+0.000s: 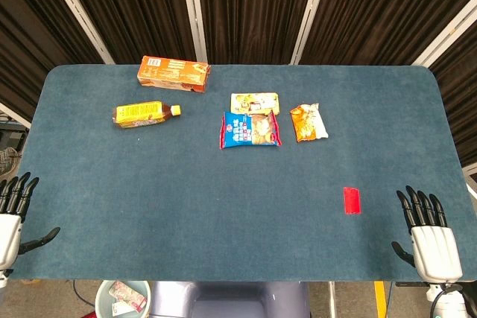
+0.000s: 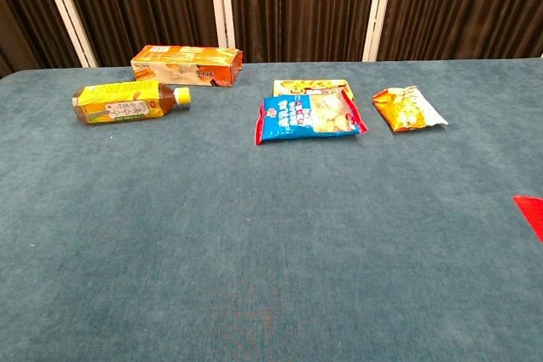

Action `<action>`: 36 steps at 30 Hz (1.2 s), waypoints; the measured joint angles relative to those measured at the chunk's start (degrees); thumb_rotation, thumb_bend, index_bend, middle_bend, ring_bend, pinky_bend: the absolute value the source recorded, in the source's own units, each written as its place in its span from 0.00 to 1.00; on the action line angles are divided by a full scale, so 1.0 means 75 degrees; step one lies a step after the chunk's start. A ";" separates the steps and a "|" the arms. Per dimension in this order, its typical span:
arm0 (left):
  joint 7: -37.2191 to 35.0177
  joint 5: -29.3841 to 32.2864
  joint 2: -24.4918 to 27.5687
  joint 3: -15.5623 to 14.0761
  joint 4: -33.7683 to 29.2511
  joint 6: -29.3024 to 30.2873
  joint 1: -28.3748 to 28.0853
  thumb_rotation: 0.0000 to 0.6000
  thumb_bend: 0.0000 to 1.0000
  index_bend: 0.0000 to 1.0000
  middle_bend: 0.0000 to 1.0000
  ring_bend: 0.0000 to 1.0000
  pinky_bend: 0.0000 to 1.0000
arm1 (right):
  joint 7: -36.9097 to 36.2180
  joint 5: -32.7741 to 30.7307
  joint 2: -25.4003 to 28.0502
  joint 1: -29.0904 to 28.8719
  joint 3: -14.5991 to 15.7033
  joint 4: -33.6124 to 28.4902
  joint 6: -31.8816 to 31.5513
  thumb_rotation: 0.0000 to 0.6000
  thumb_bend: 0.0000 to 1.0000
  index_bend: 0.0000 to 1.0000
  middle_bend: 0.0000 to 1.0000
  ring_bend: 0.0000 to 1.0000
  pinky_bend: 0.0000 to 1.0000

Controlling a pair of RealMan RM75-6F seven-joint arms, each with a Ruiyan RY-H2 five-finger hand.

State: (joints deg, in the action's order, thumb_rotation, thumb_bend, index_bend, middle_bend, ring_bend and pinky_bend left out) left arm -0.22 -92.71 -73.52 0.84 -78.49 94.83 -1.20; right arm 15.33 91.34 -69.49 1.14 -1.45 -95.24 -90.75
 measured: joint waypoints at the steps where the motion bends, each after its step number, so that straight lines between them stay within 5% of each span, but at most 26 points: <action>1: -0.0010 -0.0005 -0.0011 0.0003 0.0016 0.0006 0.0000 0.87 0.09 0.00 0.00 0.00 0.00 | -0.0001 -0.0004 0.0001 0.0000 -0.0001 0.0000 0.0003 1.00 0.09 0.00 0.00 0.00 0.00; 8: -0.0040 -0.0018 -0.0026 -0.0027 -0.0007 -0.0089 -0.0029 0.87 0.09 0.00 0.00 0.00 0.00 | -0.0008 -0.0055 0.0037 -0.0020 0.0039 -0.0037 0.0130 1.00 0.09 0.03 0.00 0.00 0.00; 13: -0.0063 -0.0217 -0.0076 -0.0023 -0.0028 0.0130 -0.0039 0.87 0.13 0.00 0.00 0.00 0.01 | -0.0092 0.0088 -0.0098 -0.0117 0.0094 0.0047 0.0264 1.00 0.09 0.32 0.00 0.00 0.00; 20: -0.0088 -0.0559 -0.0163 -0.0085 -0.0128 0.0254 -0.0102 0.87 0.13 0.00 0.00 0.00 0.01 | -0.0091 0.0362 -0.1060 -0.0448 0.0142 0.0920 0.0671 1.00 0.11 0.51 0.00 0.00 0.00; 36: 0.0083 -0.0305 -0.0228 -0.0113 -0.0086 -0.0283 -0.0264 0.87 0.13 0.00 0.00 0.00 0.01 | -0.0176 0.0358 -0.3033 -0.1081 -0.0061 0.3388 0.1288 1.00 0.22 0.51 0.00 0.00 0.00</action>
State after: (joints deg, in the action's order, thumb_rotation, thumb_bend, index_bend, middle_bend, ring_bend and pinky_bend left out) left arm 0.41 -95.00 -75.23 -0.01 -79.14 92.71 -3.18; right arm 14.01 94.02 -92.24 -6.97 -1.91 -69.83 -81.09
